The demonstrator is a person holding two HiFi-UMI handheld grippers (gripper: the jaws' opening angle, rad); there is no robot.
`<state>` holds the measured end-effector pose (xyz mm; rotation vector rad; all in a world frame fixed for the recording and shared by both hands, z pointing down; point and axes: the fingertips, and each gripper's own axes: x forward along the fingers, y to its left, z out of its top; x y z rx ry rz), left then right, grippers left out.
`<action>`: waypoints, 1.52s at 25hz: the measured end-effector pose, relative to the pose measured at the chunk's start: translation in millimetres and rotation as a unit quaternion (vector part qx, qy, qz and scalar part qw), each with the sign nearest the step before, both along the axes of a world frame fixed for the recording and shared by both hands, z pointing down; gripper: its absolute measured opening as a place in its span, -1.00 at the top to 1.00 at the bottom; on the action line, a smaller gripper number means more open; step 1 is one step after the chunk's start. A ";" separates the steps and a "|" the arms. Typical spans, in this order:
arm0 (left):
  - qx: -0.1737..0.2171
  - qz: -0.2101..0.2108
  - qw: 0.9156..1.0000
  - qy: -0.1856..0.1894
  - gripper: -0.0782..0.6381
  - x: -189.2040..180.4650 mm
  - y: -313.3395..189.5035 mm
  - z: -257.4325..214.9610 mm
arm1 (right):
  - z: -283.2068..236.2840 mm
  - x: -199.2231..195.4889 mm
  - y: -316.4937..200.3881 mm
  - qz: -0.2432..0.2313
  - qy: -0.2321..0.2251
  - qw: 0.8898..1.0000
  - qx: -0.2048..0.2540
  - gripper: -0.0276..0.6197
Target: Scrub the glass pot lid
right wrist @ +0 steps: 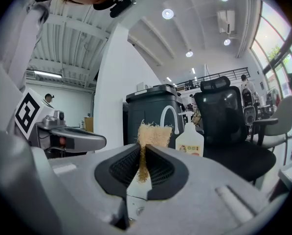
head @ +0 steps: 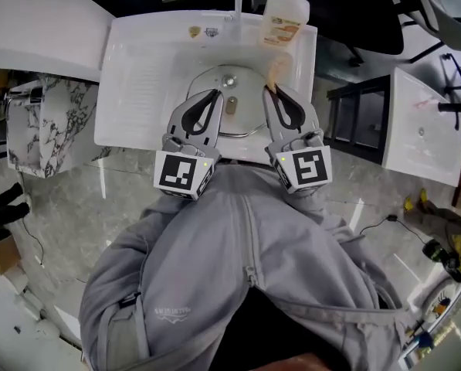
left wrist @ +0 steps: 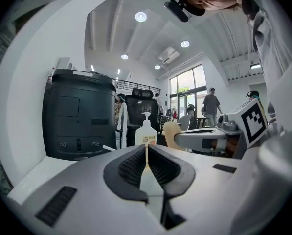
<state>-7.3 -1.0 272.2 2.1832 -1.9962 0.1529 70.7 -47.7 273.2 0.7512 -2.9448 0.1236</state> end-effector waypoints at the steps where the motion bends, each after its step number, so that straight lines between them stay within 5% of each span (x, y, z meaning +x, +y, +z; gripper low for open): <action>1: -0.001 0.004 1.000 0.000 0.73 -4.2 -2.9 0.7 | 1.5 -4.4 -0.9 0.002 0.003 1.000 -0.001 0.82; 14: -0.048 0.013 0.998 0.025 0.73 -68.2 -26.7 59.0 | 55.9 -70.0 -22.8 0.002 0.058 0.998 -0.022 0.82; 22: -0.125 0.012 0.992 0.021 0.73 -110.9 -28.1 132.7 | 120.6 -116.3 -30.1 -0.030 0.093 0.994 -0.056 0.82; 32: -0.189 -0.006 0.982 0.024 0.73 -132.7 -19.7 199.2 | 189.7 -140.5 -32.3 -0.085 0.157 0.981 -0.082 0.82; 38: -0.246 0.014 0.969 0.034 0.73 -133.8 -9.4 234.1 | 225.8 -158.4 -25.7 -0.134 0.213 0.963 -0.092 0.82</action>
